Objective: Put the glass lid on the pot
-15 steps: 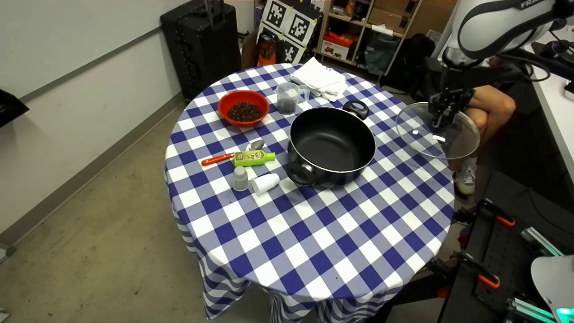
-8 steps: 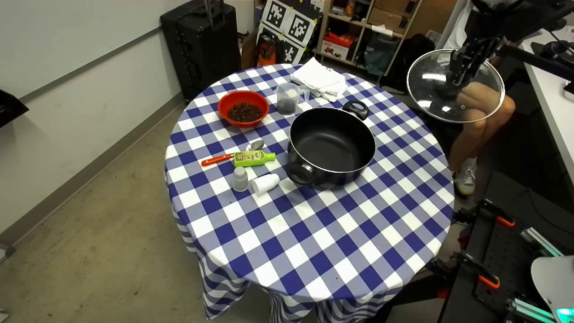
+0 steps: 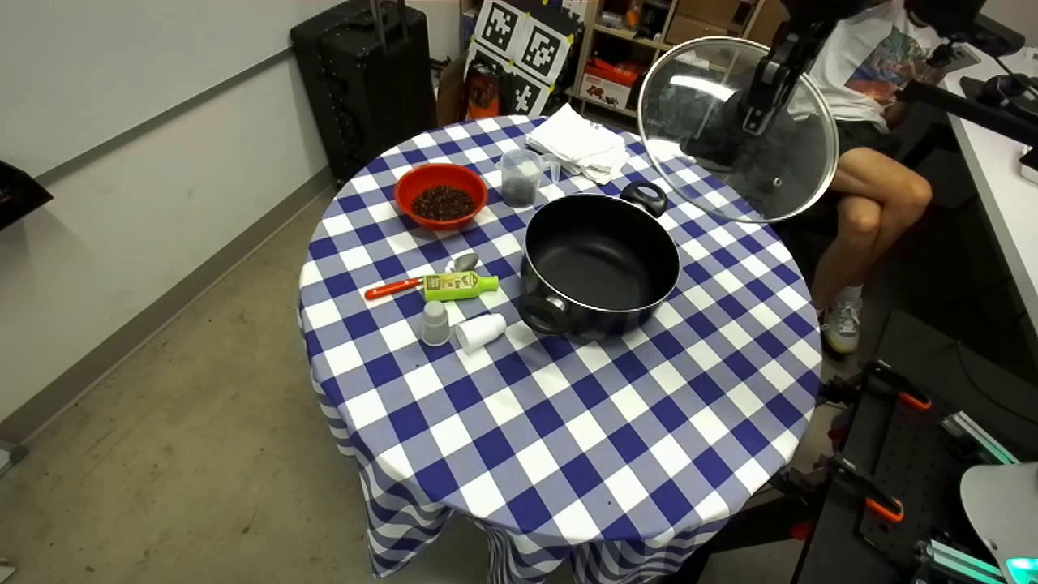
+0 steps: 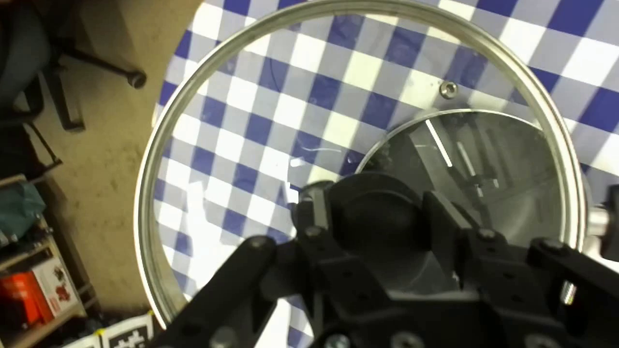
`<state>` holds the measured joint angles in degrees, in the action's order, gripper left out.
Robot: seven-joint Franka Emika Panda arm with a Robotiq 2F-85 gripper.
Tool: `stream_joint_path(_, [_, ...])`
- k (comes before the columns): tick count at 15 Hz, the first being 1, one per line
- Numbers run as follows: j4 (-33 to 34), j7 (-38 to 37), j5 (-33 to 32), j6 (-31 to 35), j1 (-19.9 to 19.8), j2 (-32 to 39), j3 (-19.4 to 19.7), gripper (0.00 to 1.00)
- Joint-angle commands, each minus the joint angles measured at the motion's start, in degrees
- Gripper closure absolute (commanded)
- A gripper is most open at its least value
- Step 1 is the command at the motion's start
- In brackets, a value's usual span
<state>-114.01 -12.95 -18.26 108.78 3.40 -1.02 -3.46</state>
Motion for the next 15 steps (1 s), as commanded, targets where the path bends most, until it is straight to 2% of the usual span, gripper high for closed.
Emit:
stream_joint_path(1, [6.83,2.34,0.80,-0.43,3.31,4.06,-3.46,0.75])
stream_joint_path(6, [10.31,2.67,2.36,3.14,4.63,10.90,-4.11,0.75])
stream_joint_path(11, [14.63,5.97,4.02,4.62,3.77,18.78,-2.38,0.75])
stream_joint_path(15, [15.81,8.61,6.53,5.96,3.01,21.91,-1.57,0.75])
